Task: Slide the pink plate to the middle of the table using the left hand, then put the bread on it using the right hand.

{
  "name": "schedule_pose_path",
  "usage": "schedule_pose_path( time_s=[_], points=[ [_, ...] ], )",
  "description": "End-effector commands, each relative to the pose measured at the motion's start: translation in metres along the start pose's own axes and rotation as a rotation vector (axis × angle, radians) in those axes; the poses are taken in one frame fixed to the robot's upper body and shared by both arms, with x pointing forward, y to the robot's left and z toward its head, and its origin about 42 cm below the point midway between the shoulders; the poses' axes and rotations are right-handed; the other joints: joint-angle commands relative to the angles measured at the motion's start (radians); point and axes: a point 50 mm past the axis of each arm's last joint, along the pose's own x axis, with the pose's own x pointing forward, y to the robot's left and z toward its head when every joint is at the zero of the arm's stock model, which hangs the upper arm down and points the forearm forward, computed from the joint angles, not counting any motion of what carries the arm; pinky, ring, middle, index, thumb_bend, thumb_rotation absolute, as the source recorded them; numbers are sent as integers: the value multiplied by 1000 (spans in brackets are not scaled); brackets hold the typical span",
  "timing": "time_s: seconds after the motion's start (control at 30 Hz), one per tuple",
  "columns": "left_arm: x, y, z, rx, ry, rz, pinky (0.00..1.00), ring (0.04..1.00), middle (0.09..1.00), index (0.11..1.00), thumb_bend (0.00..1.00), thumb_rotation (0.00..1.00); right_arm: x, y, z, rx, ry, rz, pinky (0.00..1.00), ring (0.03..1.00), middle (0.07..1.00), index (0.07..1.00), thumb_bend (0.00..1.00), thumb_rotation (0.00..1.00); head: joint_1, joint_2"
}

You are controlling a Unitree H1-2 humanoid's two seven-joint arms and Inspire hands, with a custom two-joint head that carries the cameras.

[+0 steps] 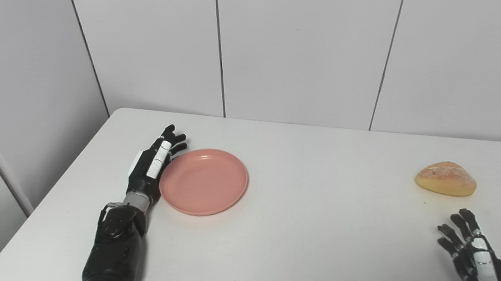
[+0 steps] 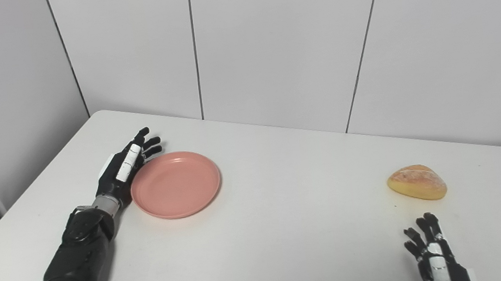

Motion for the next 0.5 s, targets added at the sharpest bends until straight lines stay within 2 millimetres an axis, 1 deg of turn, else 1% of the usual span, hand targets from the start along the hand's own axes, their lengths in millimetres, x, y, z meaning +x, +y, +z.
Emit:
schedule_pose_path(
  time_s=[0.0, 0.1, 0.27, 0.37, 0.47],
  points=[
    [11, -9, 24, 1, -69, -26, 782, 863, 857, 932, 859, 803, -10, -3, -8, 0, 63, -16, 922, 917, 959, 965, 749, 866, 0, 6],
    [7, -19, 24, -10, -60, -41, 783, 865, 855, 935, 859, 810, -11, -2, -8, -5, 62, -15, 916, 913, 955, 957, 734, 866, -6, 6],
    [1, -29, 18, -20, -41, -48, 777, 867, 858, 933, 861, 827, -11, 0, -8, -4, 65, -13, 909, 912, 952, 950, 720, 872, -10, 7],
    [1, -34, 15, -35, -35, -48, 767, 864, 856, 932, 844, 828, -10, 1, -8, -1, 63, -11, 912, 908, 948, 950, 742, 858, -9, 11],
    [-1, -42, 13, -47, -28, -59, 771, 872, 862, 940, 838, 828, -10, 1, -8, -1, 63, -11, 912, 909, 947, 947, 735, 857, -10, 9]
  ],
)
